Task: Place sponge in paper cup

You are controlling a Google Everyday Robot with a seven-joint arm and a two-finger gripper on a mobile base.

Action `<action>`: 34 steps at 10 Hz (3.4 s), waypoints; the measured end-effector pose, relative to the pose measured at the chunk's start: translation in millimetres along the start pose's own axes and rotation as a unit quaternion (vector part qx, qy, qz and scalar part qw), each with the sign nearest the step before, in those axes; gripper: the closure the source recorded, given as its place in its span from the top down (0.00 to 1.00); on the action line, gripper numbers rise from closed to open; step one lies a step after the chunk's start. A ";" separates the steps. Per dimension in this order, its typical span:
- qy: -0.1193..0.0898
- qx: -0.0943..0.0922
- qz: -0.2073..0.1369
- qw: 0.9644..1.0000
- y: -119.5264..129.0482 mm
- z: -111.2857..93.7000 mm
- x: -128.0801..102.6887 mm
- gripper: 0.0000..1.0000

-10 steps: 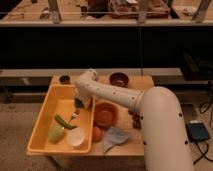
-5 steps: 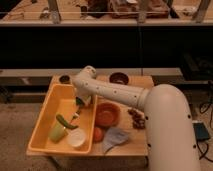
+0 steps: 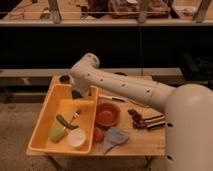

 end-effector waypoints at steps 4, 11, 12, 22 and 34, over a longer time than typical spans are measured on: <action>-0.136 -0.028 -0.076 0.987 29.7 -43.3 -54.0 0.43; -0.131 -0.068 -0.121 0.982 65.0 -104.5 -66.0 0.12; -0.131 -0.068 -0.121 0.982 65.1 -104.2 -65.9 0.12; -0.174 -0.013 -0.270 0.947 39.1 -113.2 -214.5 0.12; -0.267 0.097 -0.300 0.911 62.0 -105.2 -218.6 0.12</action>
